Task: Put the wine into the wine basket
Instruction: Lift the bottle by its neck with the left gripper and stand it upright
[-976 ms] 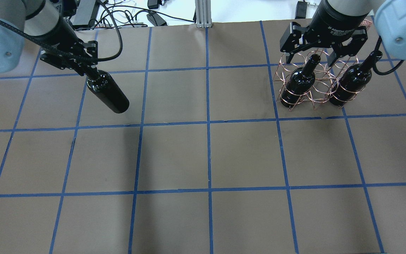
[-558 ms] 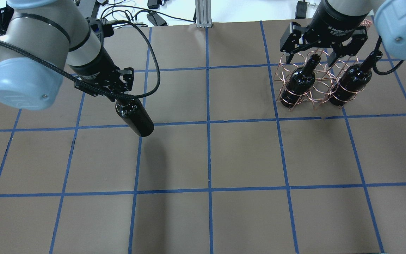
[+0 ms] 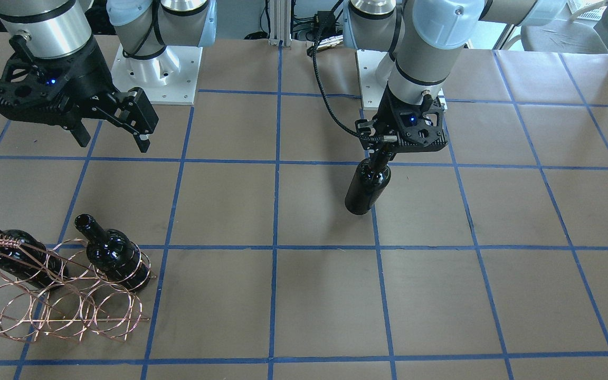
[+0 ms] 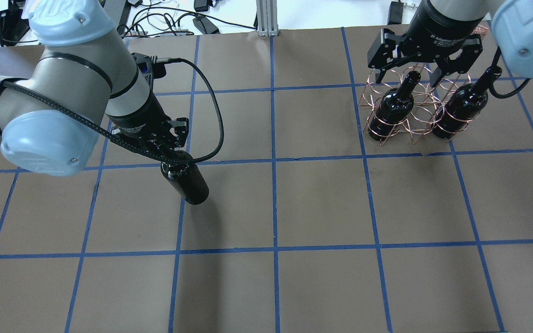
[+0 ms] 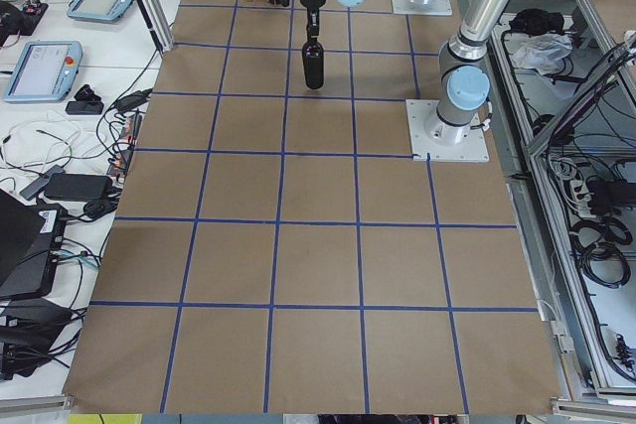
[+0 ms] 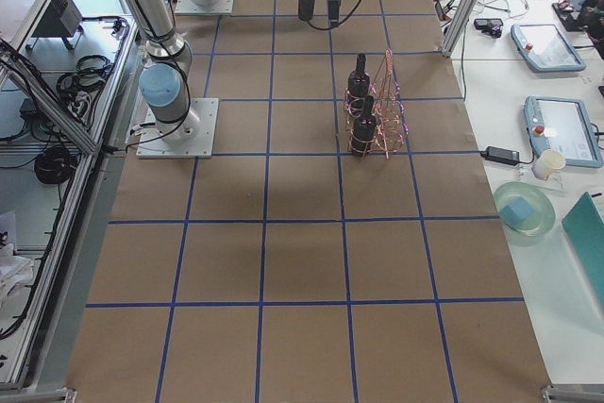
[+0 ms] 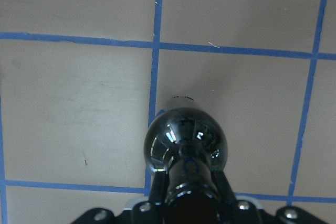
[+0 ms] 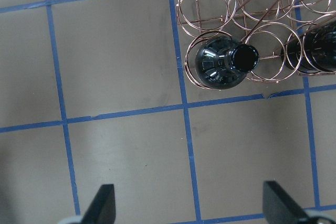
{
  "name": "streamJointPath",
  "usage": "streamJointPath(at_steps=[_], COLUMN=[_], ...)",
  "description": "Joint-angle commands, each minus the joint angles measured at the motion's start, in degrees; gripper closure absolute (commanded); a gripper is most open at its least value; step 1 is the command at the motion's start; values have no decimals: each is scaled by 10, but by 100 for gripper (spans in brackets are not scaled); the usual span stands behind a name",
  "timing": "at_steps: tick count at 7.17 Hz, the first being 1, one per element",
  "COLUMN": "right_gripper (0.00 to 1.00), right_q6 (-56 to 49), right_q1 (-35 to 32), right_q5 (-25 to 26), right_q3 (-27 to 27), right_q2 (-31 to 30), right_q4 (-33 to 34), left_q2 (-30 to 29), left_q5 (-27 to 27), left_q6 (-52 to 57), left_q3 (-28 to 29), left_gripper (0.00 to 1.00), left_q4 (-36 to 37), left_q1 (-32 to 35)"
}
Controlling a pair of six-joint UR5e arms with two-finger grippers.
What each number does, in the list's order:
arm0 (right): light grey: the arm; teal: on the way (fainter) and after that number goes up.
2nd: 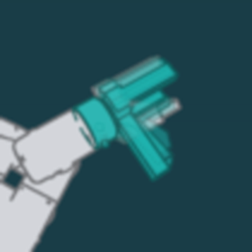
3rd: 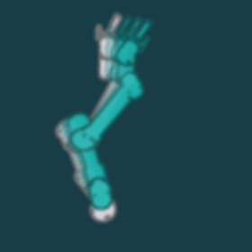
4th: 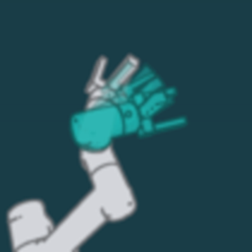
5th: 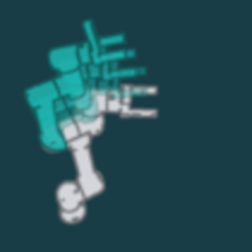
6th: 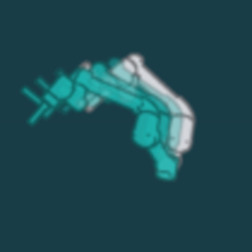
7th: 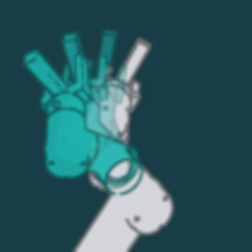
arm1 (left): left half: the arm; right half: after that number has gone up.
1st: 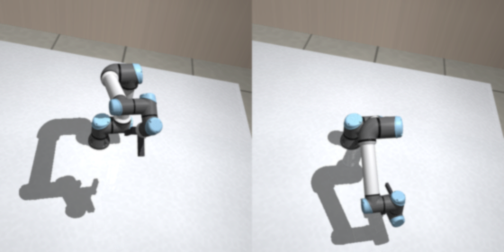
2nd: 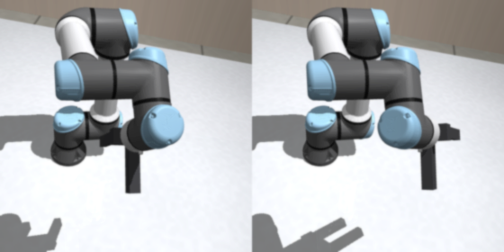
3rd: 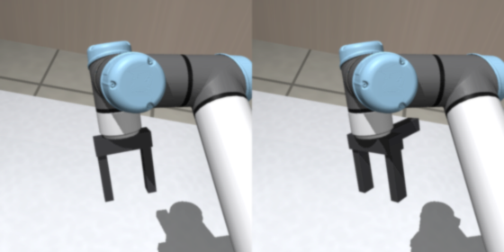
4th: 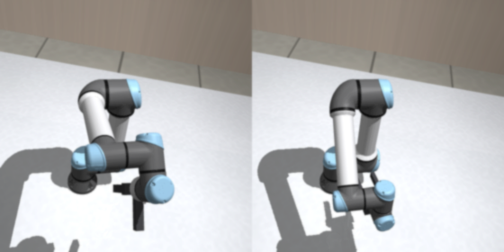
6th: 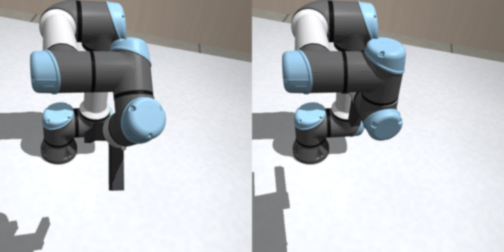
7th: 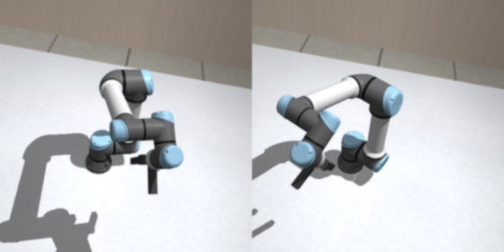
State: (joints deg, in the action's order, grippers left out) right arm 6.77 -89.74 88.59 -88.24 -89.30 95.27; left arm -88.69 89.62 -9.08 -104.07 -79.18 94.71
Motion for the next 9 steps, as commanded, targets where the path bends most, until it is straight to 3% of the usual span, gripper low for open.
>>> streamJointPath(at_steps=[1,7,8,9], right_gripper=[0,0,0,0], right_q6=[0,1,2,1], right_q1=[0,0,0,0], right_q5=[0,2,-1,0], right_q3=[0,0,0,0], right_q2=[0,-3,-3,-2], right_q4=[0,0,1,1], left_q2=[3,-7,-5,-3], left_q5=[-1,-2,-2,-3], left_q6=[3,12,11,11], left_q3=[-6,-7,-4,-3], left_gripper=[100,100,77,28], left_q4=[-21,-44,-45,-46], left_q1=[0,0,0,0])
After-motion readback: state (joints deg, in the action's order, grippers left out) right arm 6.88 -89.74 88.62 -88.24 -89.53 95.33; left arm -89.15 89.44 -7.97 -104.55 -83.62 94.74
